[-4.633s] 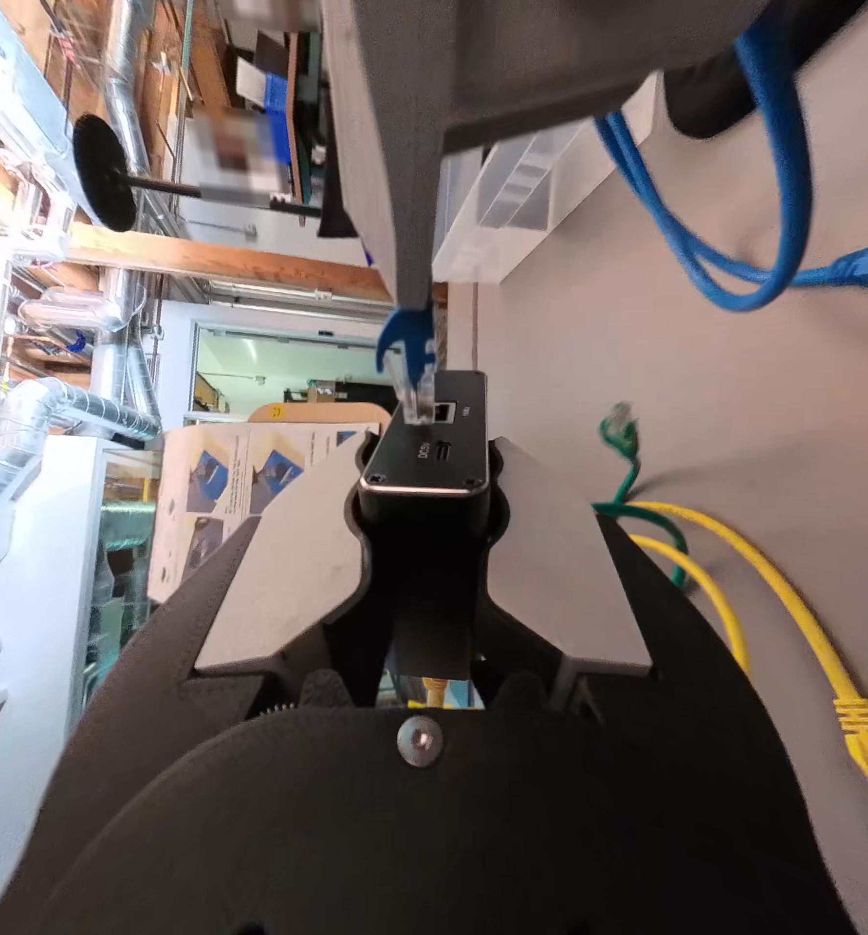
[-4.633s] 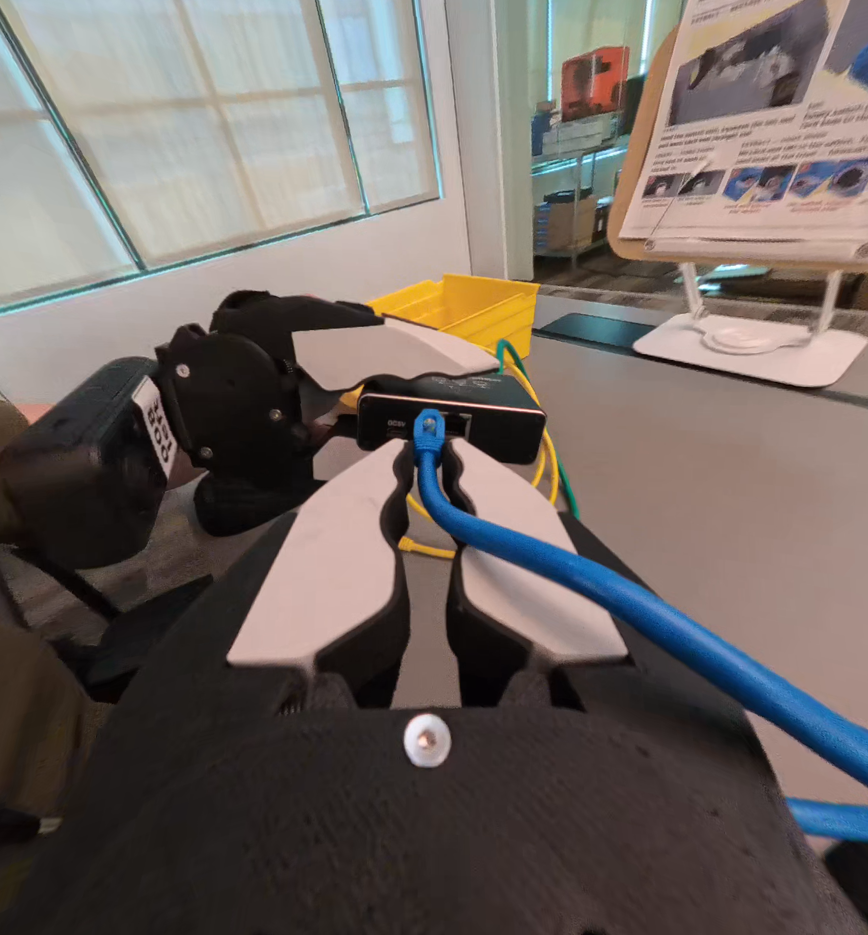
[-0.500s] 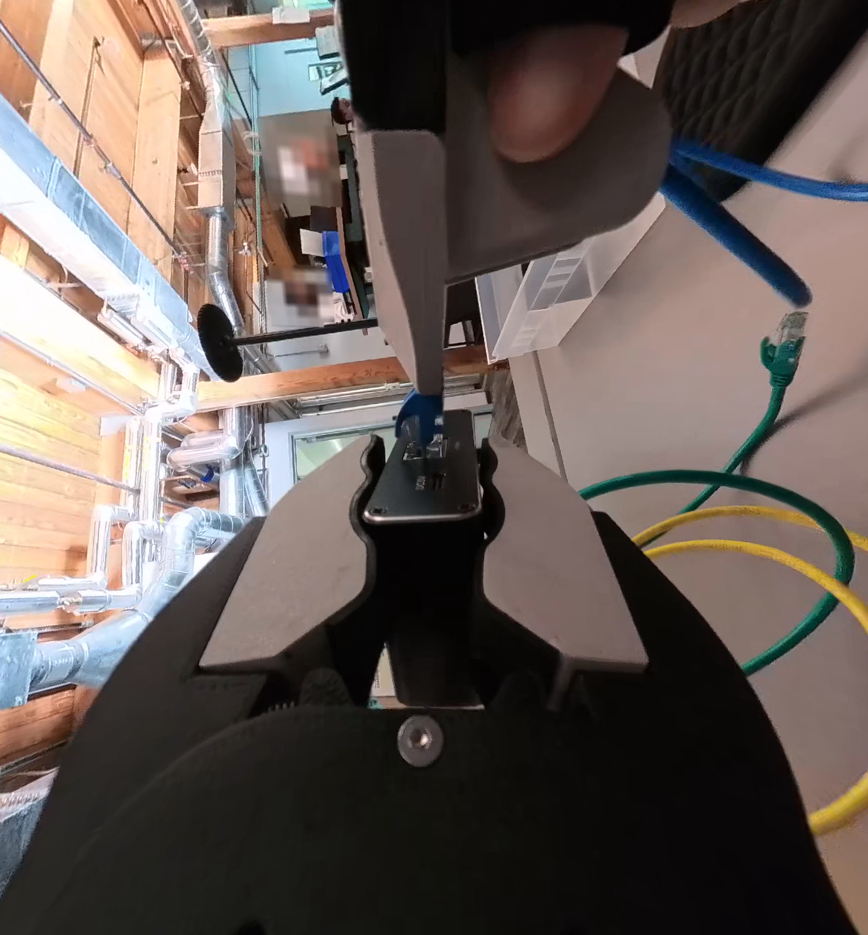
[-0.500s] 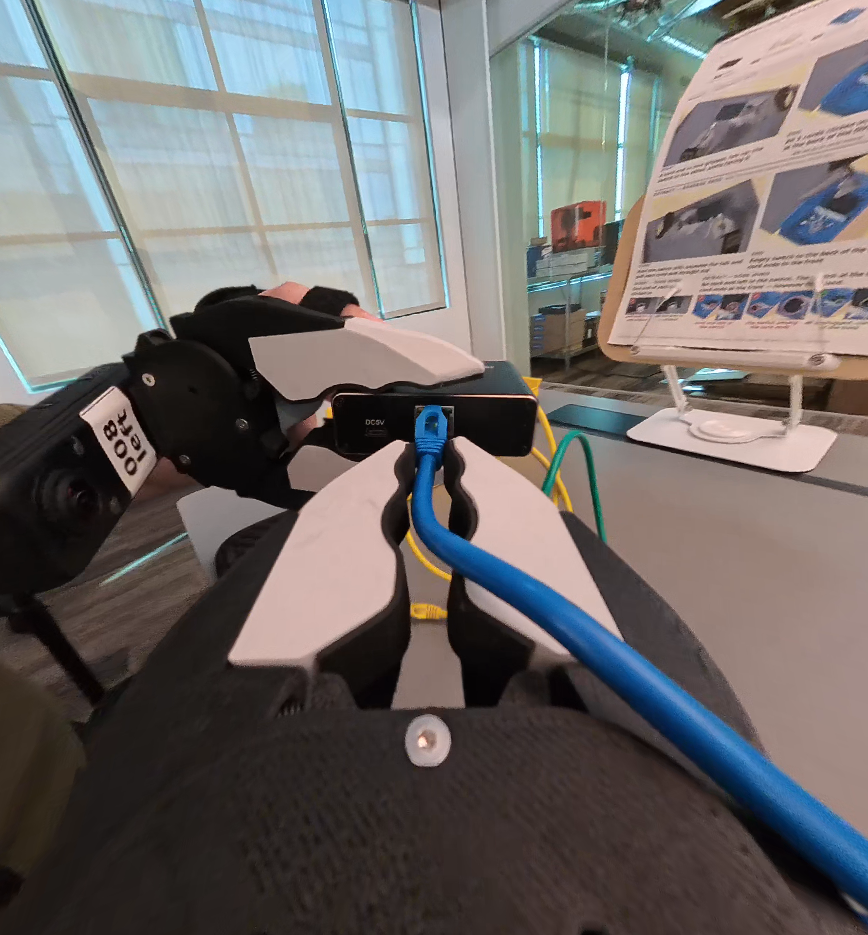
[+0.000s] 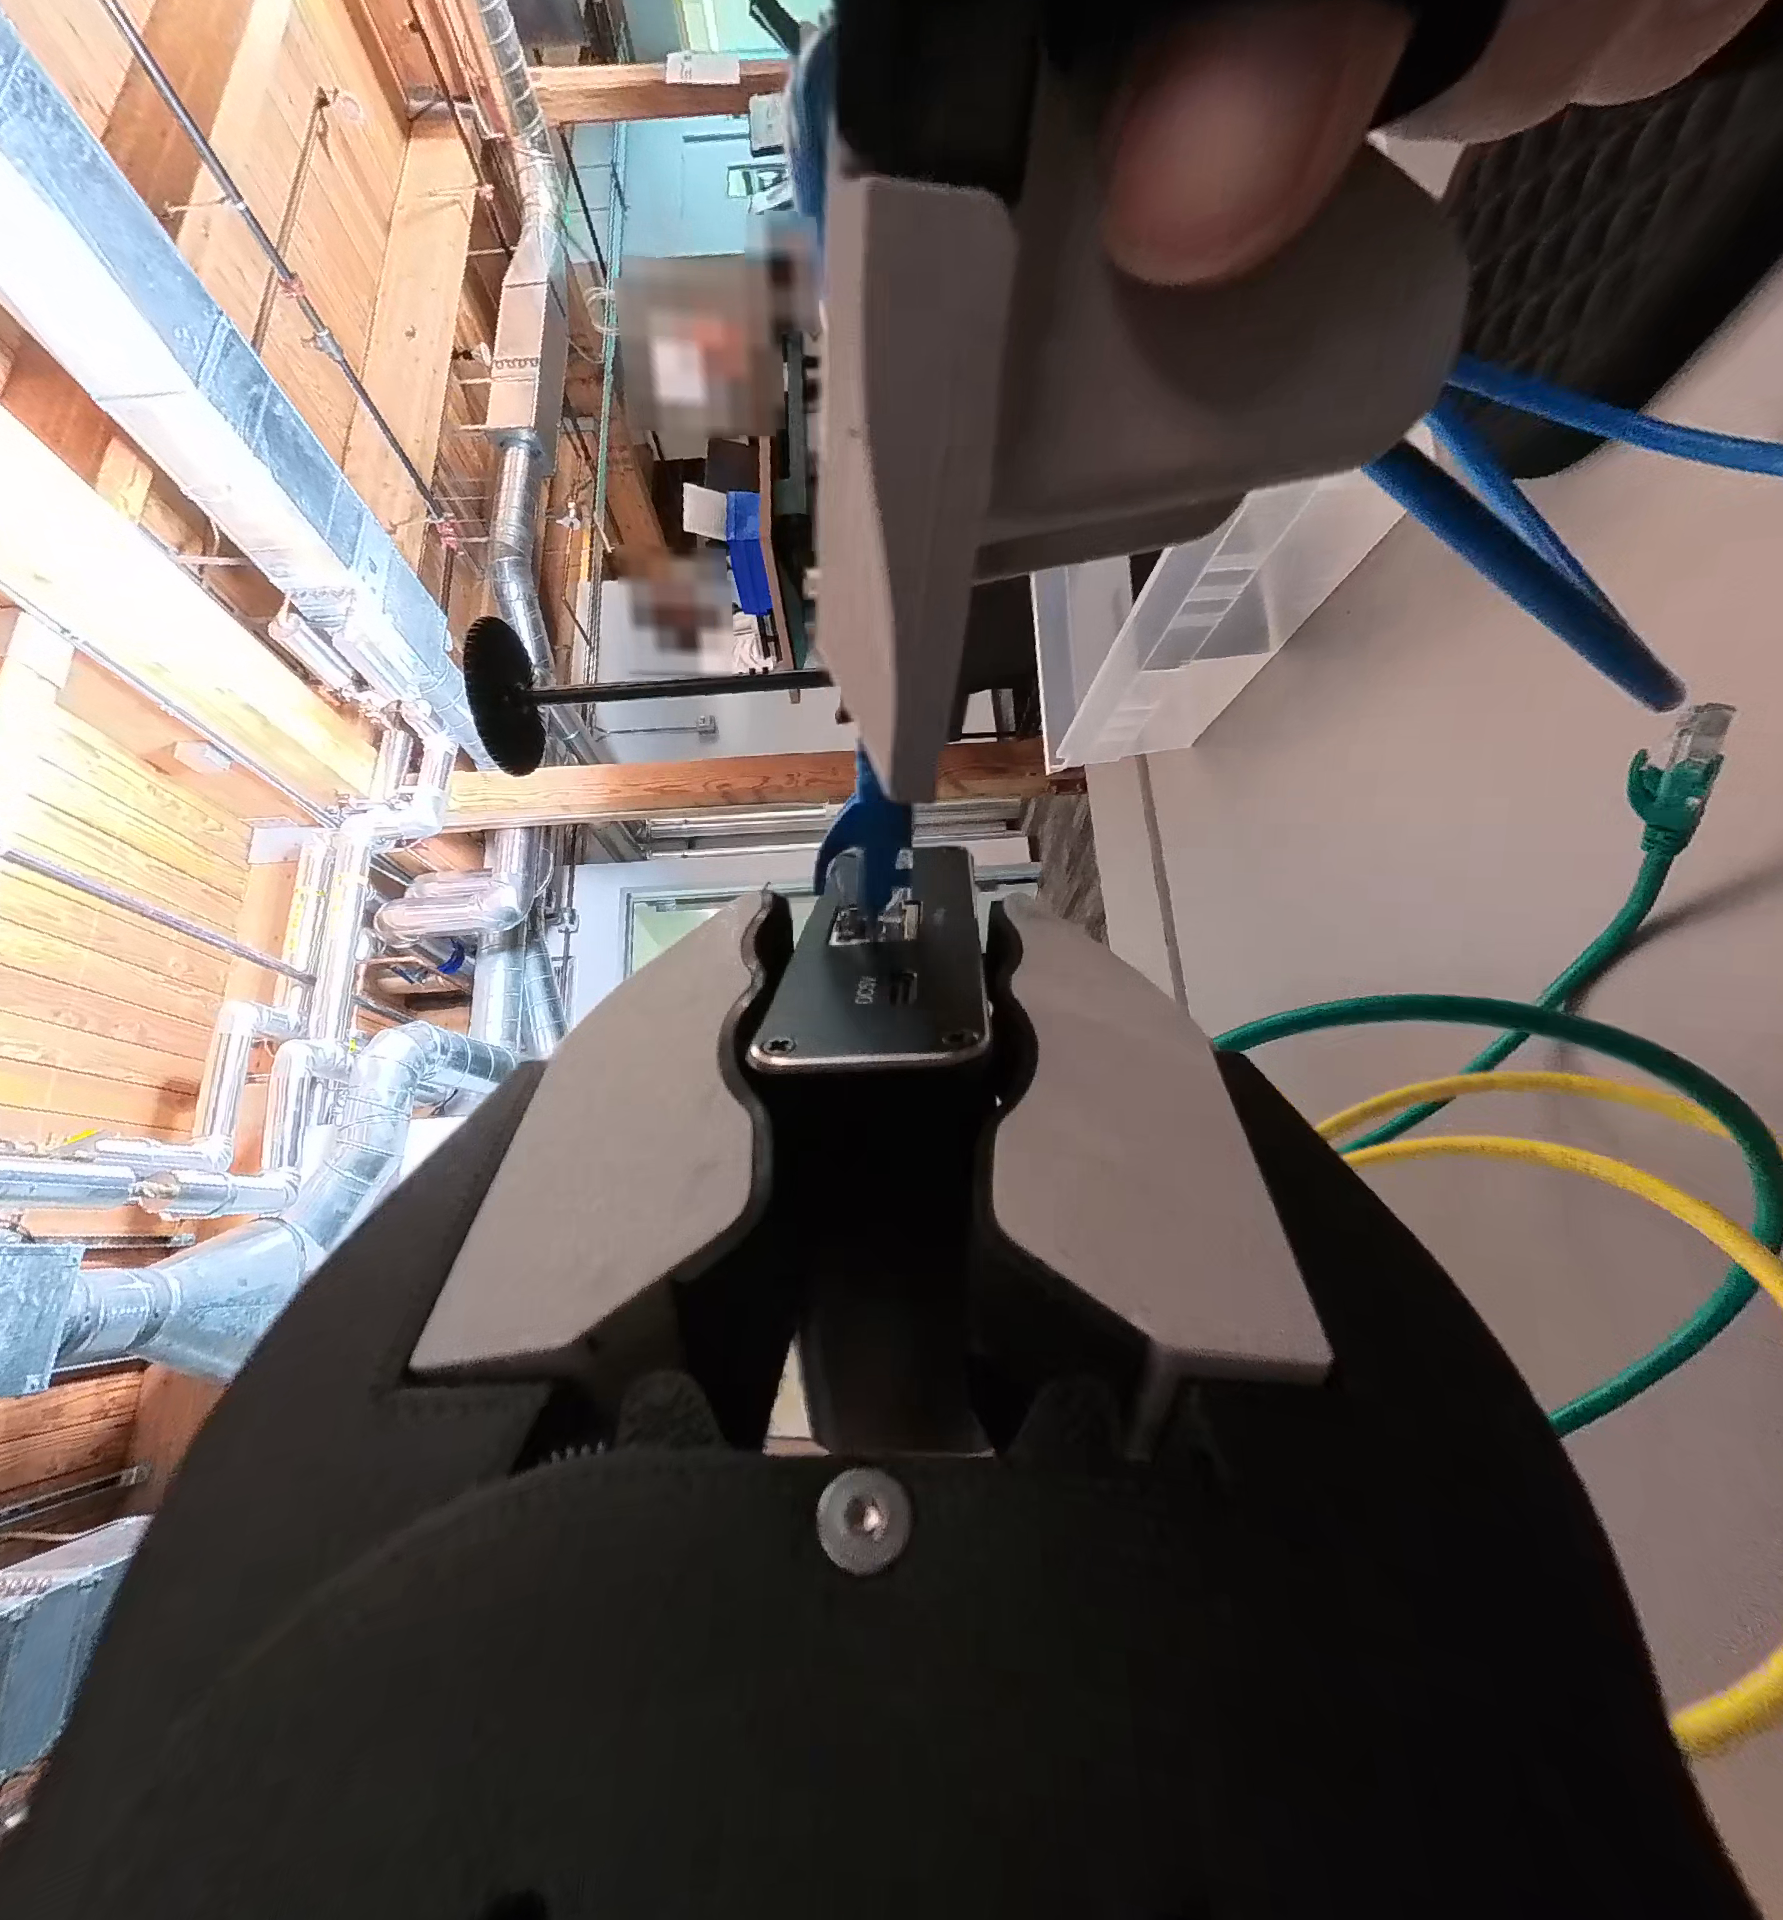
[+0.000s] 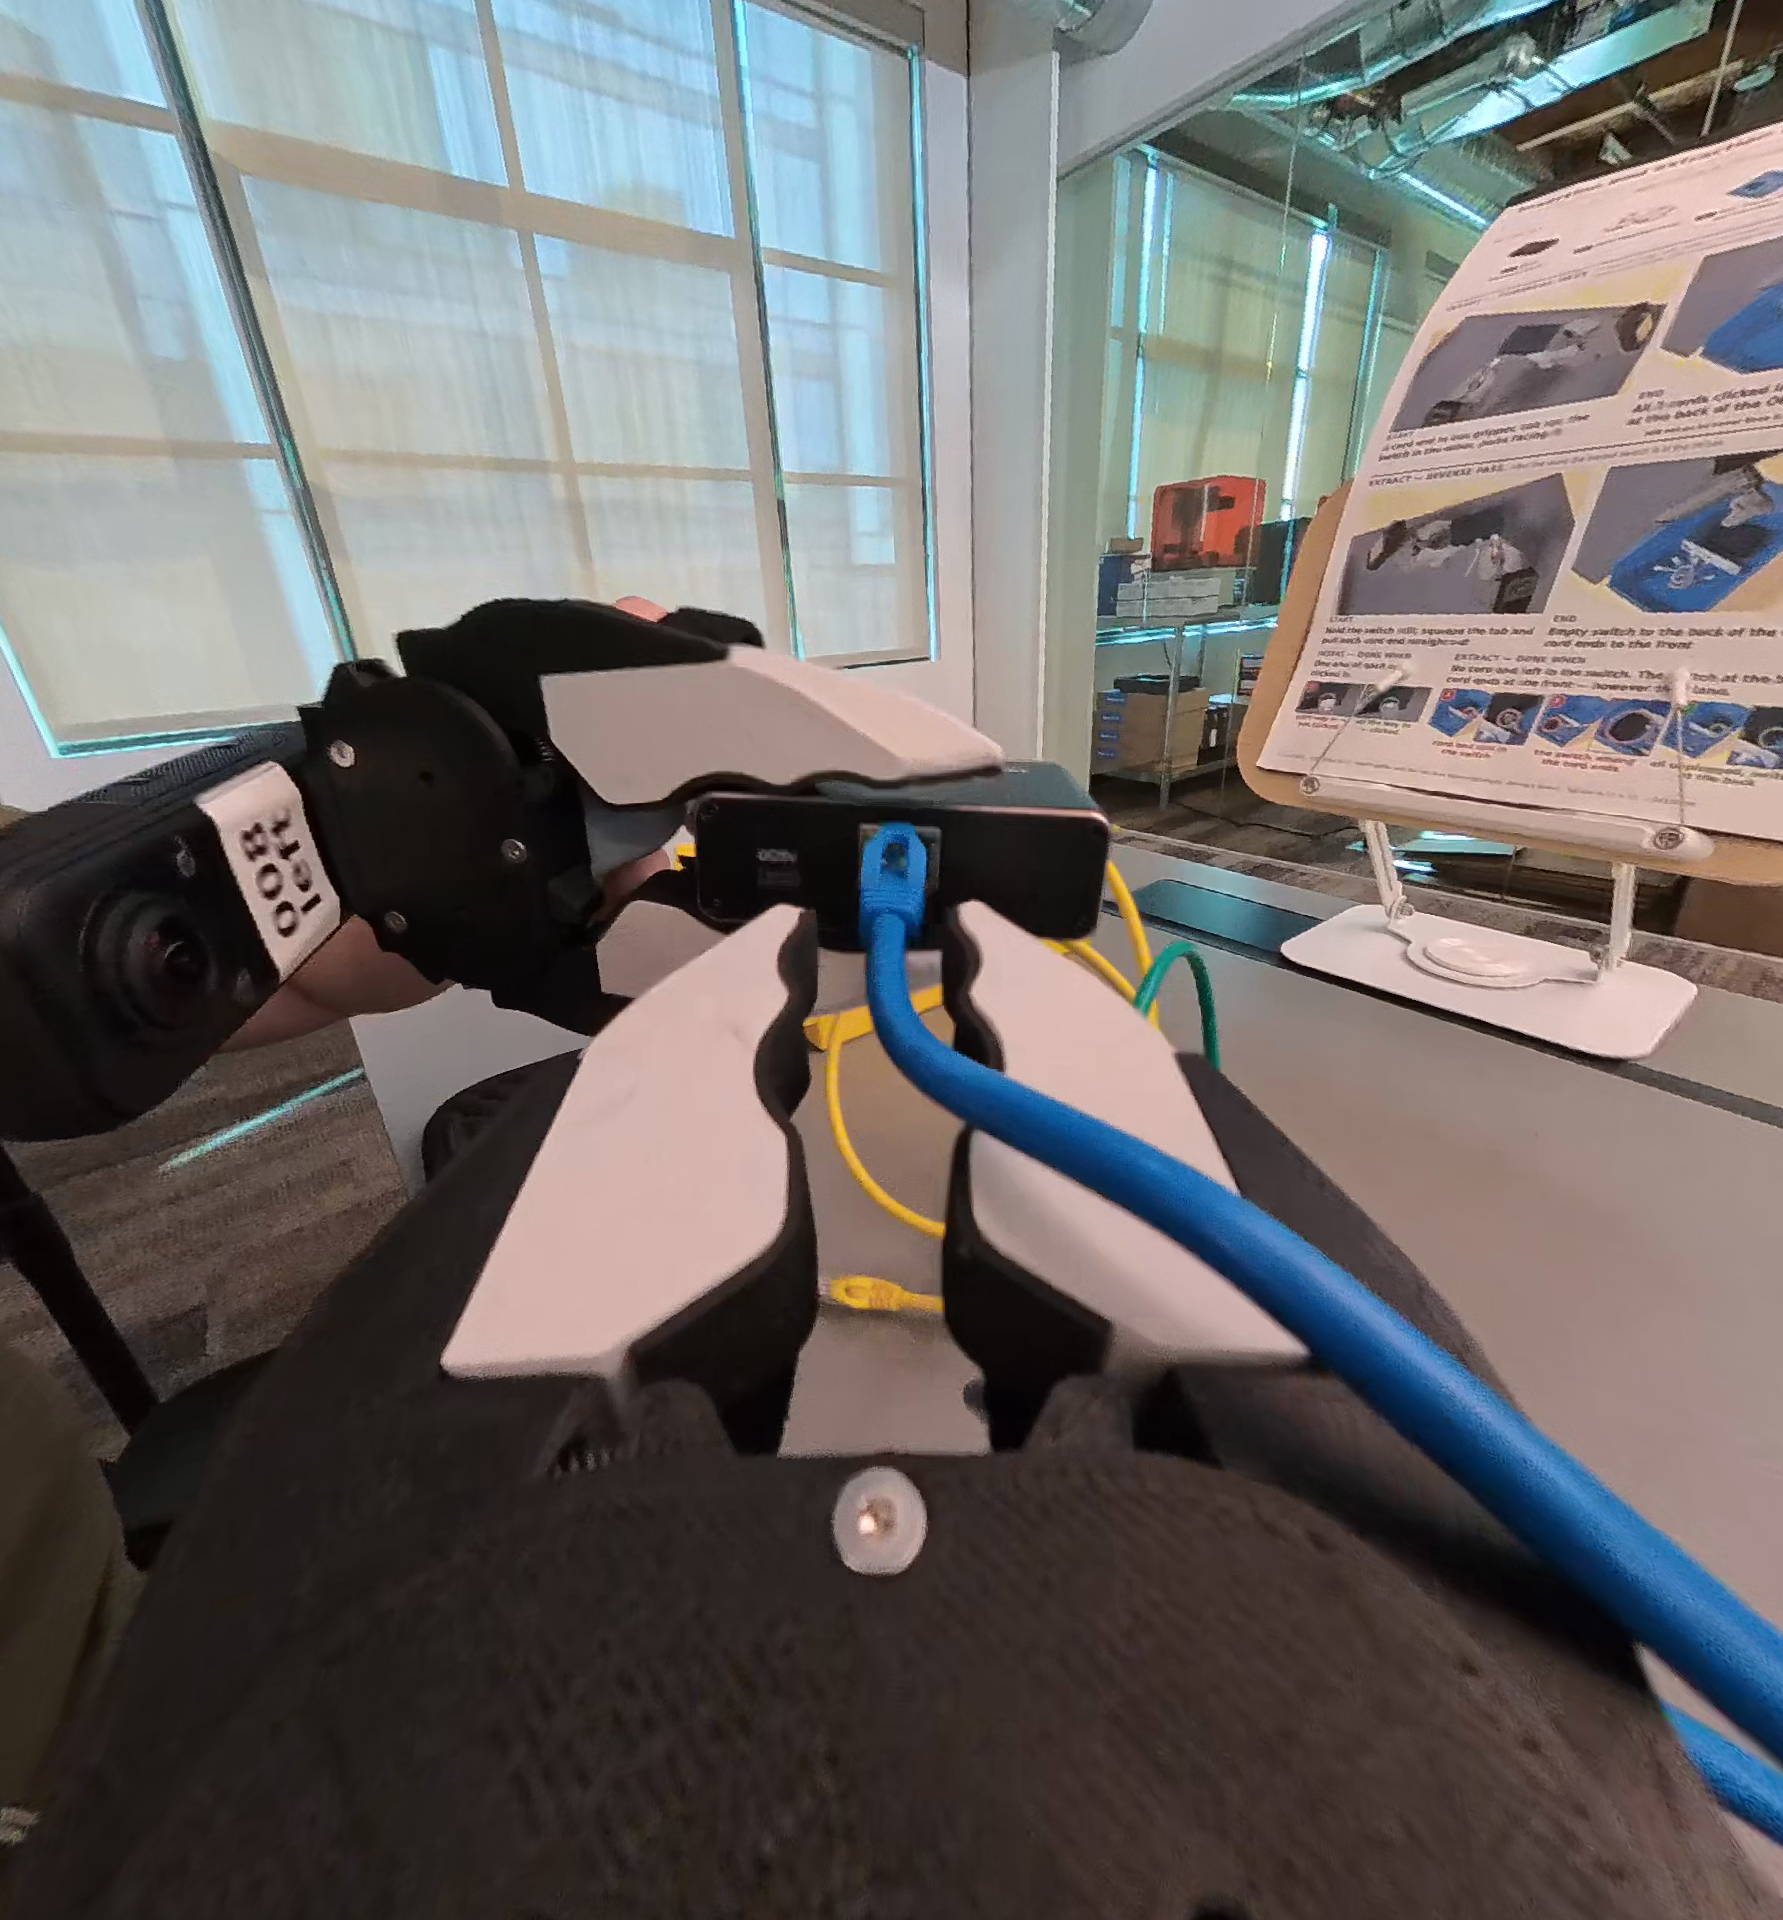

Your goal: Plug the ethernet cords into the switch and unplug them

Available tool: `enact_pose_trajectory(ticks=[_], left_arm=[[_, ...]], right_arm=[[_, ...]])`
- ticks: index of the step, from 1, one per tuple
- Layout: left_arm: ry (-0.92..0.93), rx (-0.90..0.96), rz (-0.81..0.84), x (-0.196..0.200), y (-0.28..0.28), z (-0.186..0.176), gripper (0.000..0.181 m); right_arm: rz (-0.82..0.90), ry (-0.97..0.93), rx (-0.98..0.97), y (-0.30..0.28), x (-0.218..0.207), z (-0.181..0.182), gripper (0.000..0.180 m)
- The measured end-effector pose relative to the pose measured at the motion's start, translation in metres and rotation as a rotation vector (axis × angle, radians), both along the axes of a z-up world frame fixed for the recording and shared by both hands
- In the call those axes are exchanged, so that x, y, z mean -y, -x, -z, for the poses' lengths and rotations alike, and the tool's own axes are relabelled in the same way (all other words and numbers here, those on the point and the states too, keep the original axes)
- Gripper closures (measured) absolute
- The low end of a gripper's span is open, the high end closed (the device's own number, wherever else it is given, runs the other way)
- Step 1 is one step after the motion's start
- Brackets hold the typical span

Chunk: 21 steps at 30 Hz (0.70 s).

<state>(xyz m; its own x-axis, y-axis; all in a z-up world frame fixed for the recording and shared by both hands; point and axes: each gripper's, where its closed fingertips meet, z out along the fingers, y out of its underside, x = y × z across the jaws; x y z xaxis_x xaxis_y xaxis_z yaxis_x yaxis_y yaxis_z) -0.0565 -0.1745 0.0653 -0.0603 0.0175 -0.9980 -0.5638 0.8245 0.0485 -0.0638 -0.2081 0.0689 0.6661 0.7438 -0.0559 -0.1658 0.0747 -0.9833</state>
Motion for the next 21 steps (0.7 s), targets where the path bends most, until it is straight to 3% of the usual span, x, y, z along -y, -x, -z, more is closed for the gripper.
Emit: enact_pose_trajectory(ticks=[9,15,19,21], left_arm=[[0.004,0.055,-0.012,-0.008,0.011,-0.012,0.145],[0.04,0.069,0.029,-0.011,0.023,-0.012,0.145],[0.08,0.08,0.105,-0.011,0.03,-0.009,0.145],[0.11,0.08,0.142,-0.011,0.031,-0.007,0.145]], right_arm=[[-0.004,0.051,0.073,0.004,0.003,0.015,0.149],[-0.221,0.195,0.332,0.029,0.055,0.042,0.144],[-0.297,0.049,0.387,0.018,0.091,-0.011,0.153],[-0.258,-0.038,0.357,-0.003,0.086,-0.051,0.154]])
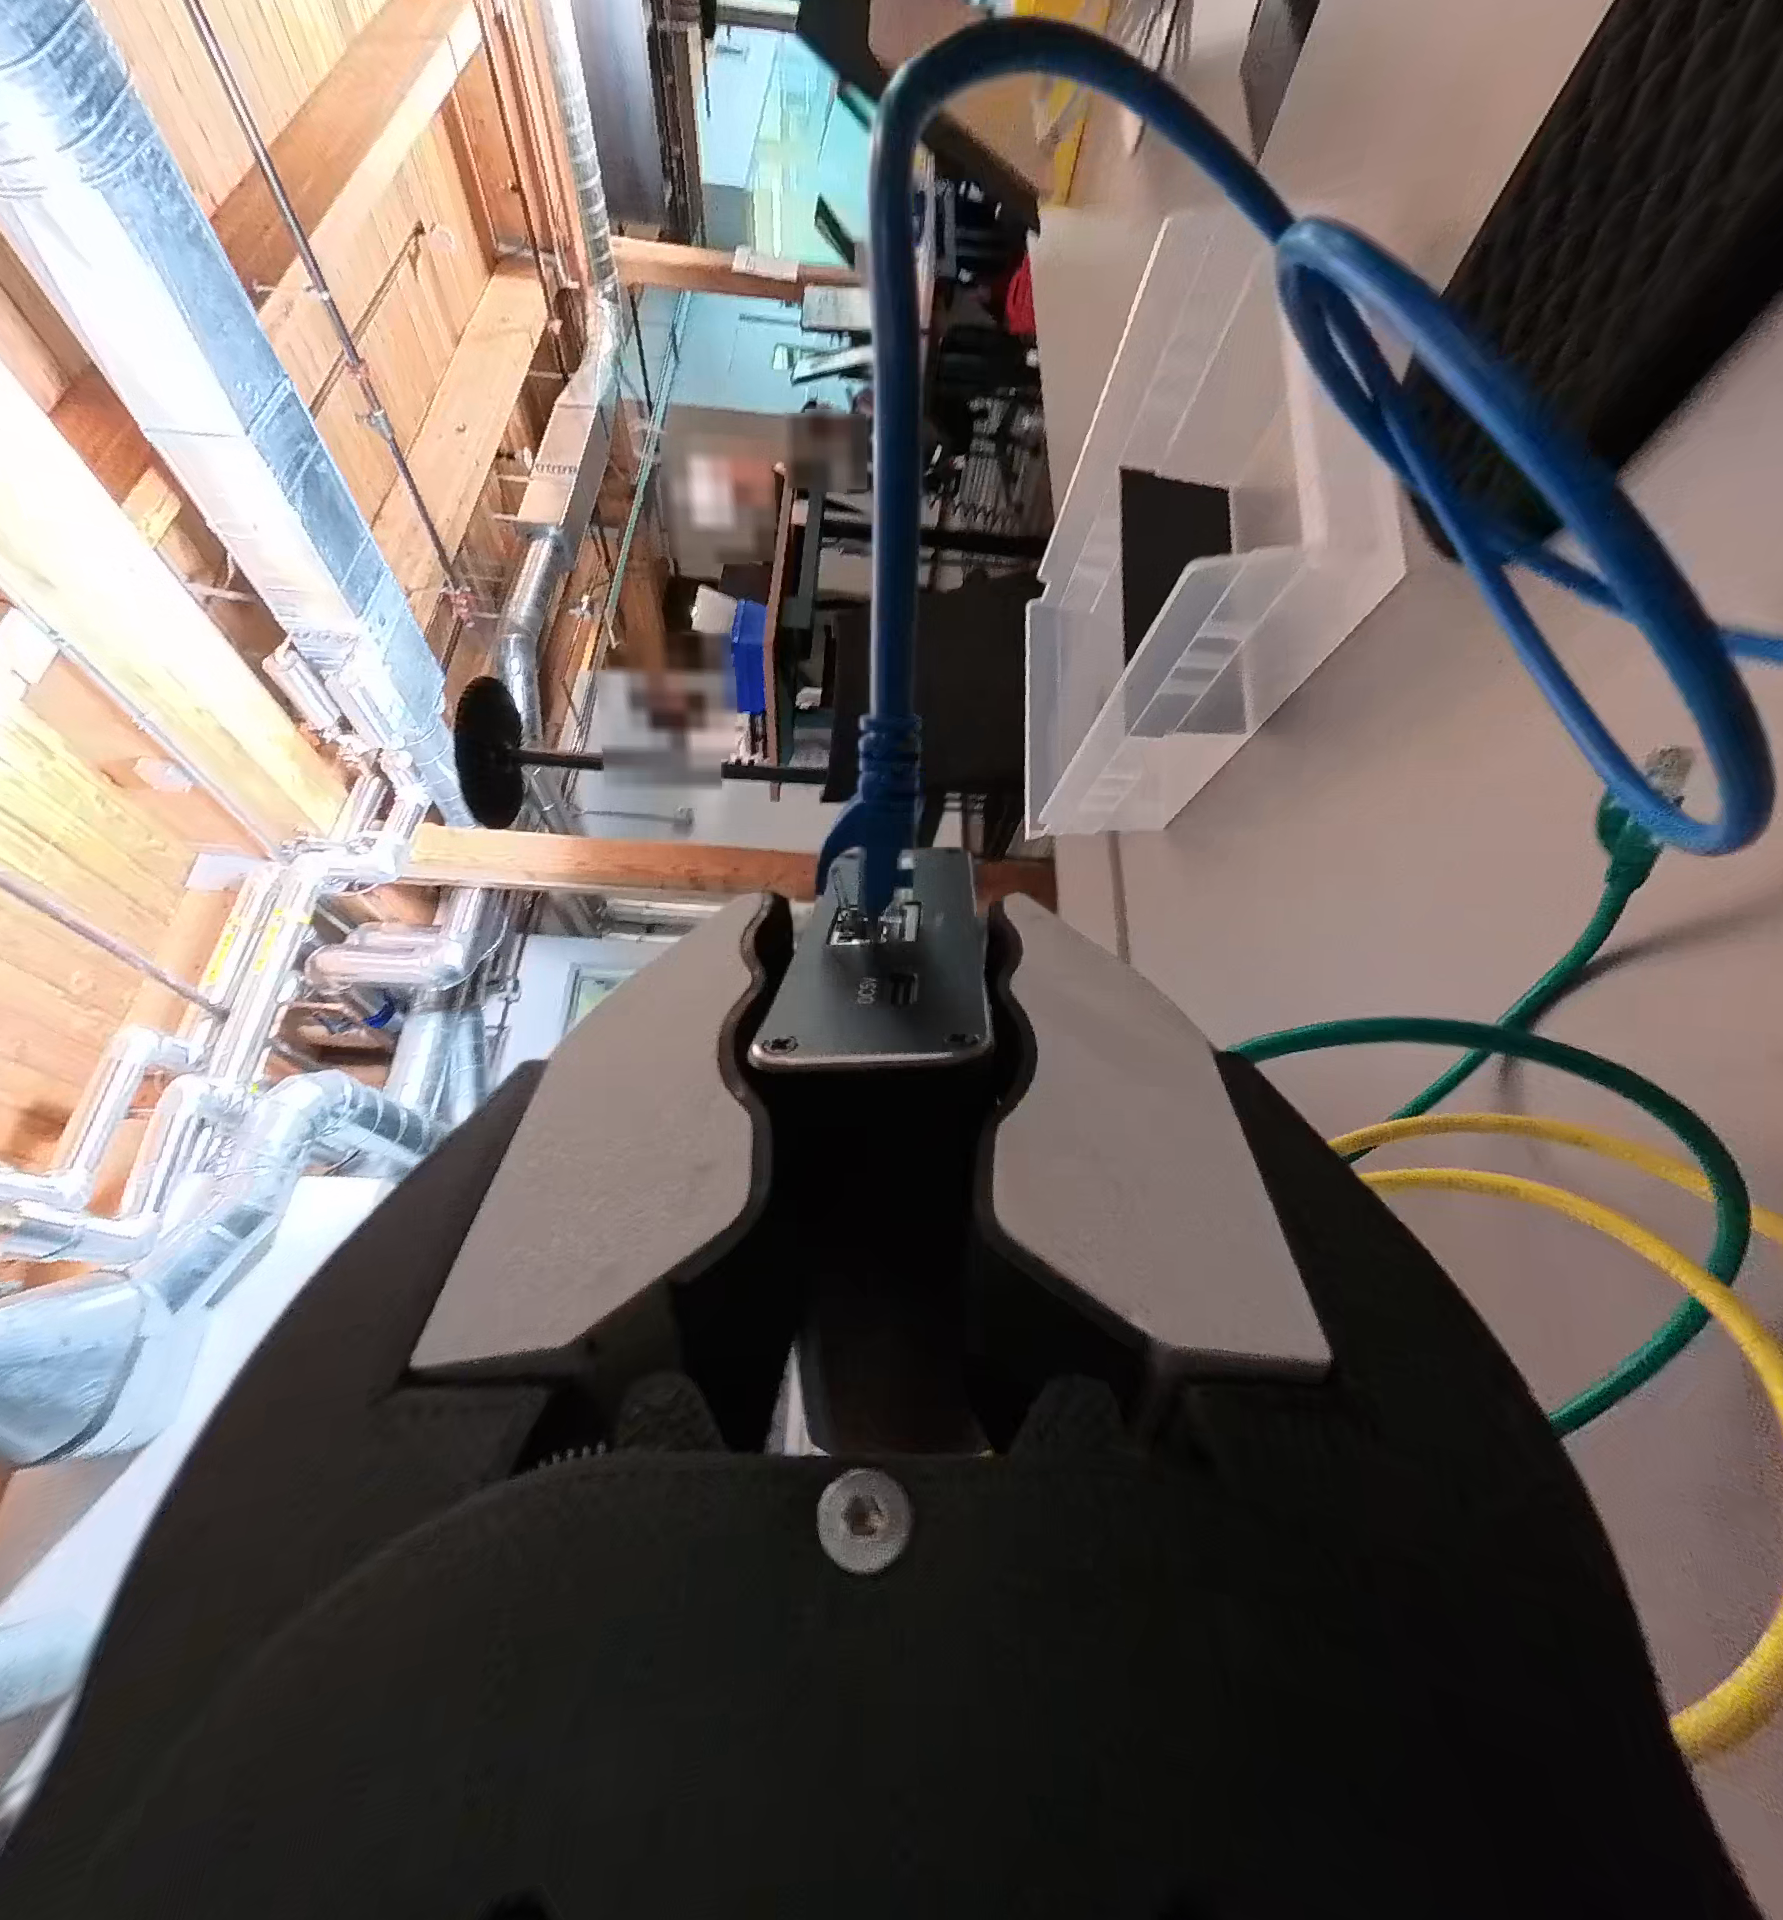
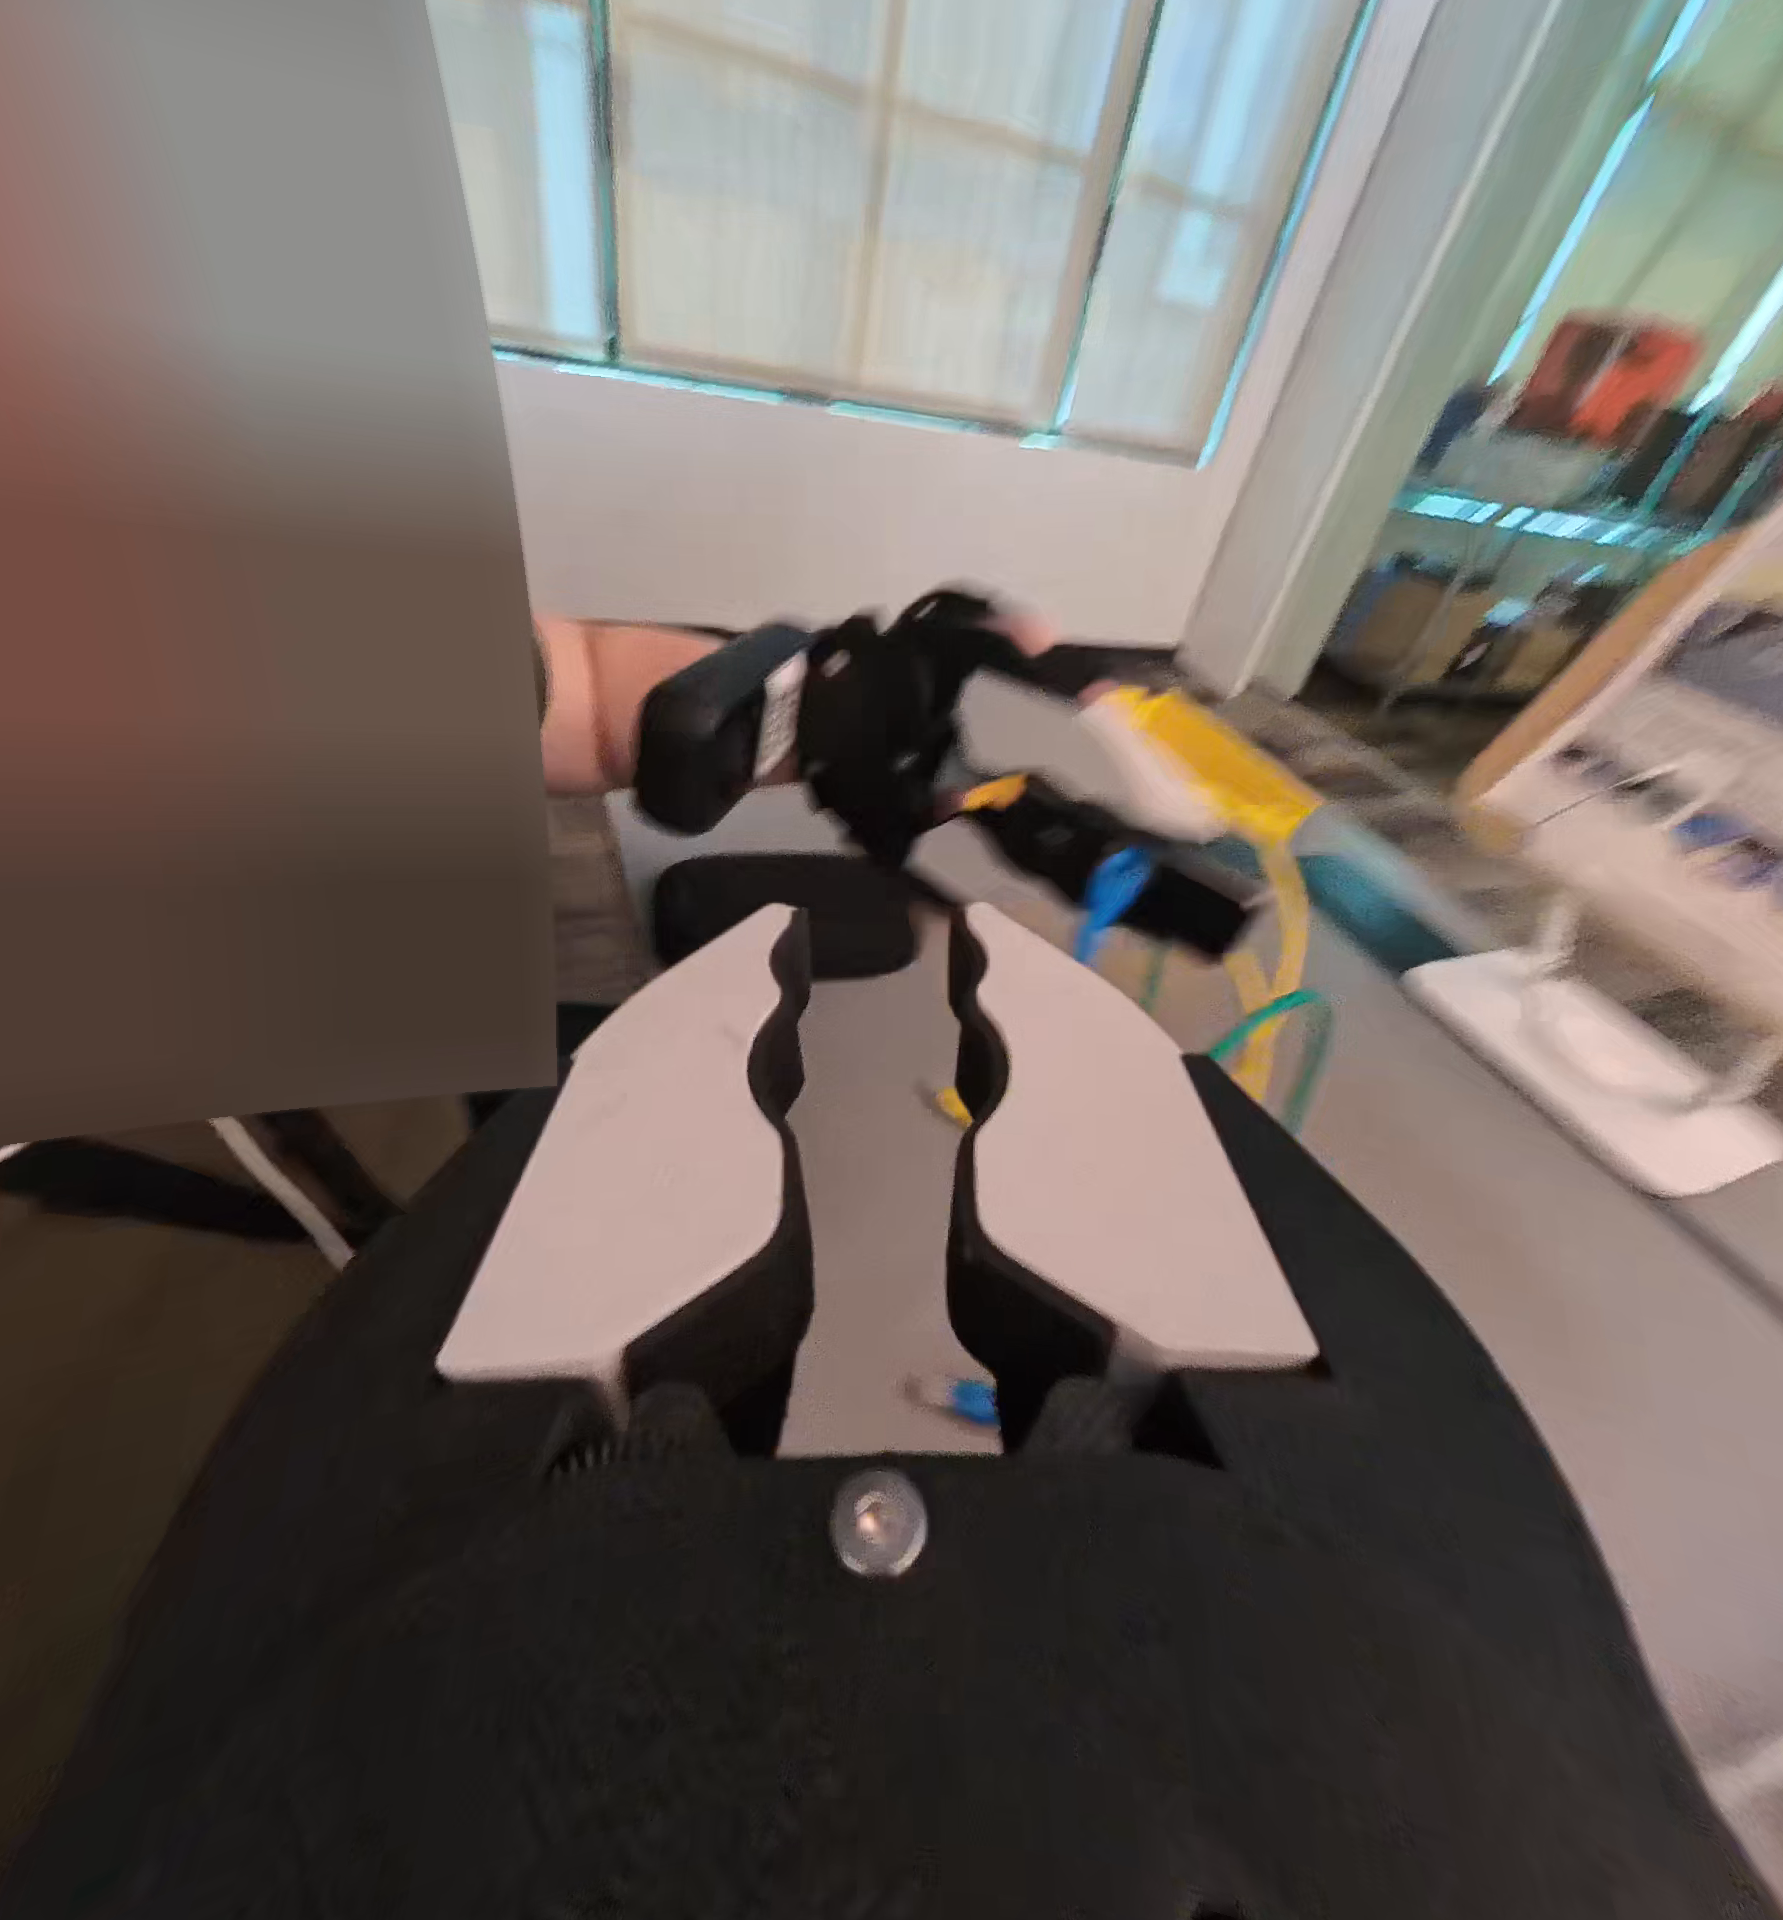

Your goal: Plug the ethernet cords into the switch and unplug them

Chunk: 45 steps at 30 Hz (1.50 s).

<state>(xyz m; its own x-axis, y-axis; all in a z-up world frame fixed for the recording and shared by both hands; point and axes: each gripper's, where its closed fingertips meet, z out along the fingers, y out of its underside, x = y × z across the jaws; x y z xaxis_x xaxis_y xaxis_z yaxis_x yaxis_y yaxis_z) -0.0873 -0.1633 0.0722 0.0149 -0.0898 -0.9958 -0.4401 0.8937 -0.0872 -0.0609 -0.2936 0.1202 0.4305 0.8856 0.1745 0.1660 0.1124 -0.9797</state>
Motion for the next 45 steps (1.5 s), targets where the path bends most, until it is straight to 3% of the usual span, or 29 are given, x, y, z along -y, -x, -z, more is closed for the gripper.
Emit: enact_pose_trajectory(ticks=[2,4,6,9,11,16,20,28,31,34,38,42,45], left_arm=[[0.035,0.012,0.036,0.002,0.0,-0.001,0.145],[0.065,0.022,0.068,0.006,-0.001,-0.003,0.145],[0.084,0.03,0.093,0.011,-0.003,-0.006,0.145],[0.106,0.042,0.128,0.019,-0.004,-0.013,0.145],[0.128,0.048,0.15,0.023,-0.004,-0.016,0.145],[0.182,0.032,0.201,0.029,-0.006,-0.021,0.145],[0.227,0.012,0.247,0.036,-0.012,-0.021,0.145],[0.306,-0.005,0.233,0.032,-0.016,-0.015,0.143],[0.375,0.019,0.215,0.029,-0.011,-0.021,0.121],[0.536,0.072,0.134,0.012,-0.001,-0.025,0.111],[0.973,0.235,0.045,-0.002,0.013,-0.024,0.094],[1.413,0.356,-0.024,-0.016,0.028,-0.008,0.092],[1.728,0.478,0.088,-0.025,0.035,-0.004,0.1]], right_arm=[[0.094,-0.173,0.028,-0.027,-0.03,-0.032,0.153],[0.136,-0.357,0.138,-0.043,-0.07,-0.04,0.144],[0.089,-0.401,0.276,-0.041,-0.108,-0.018,0.13],[-0.043,-0.446,0.434,-0.012,-0.134,0.028,0.126],[-0.068,-0.552,0.51,0.008,-0.139,0.045,0.125],[-0.096,-0.76,0.519,0.046,-0.134,0.046,0.125],[-0.088,-0.845,0.493,0.055,-0.132,0.038,0.144],[-0.067,-0.738,0.496,0.046,-0.136,0.048,0.143],[-0.03,-0.728,0.483,0.037,-0.139,0.047,0.143],[0.039,-0.755,0.469,0.028,-0.144,0.041,0.143],[0.141,-0.846,0.533,0.02,-0.156,0.04,0.144],[0.238,-0.958,0.593,0.016,-0.172,0.045,0.143],[0.282,-1.017,0.614,0.015,-0.181,0.049,0.144]])
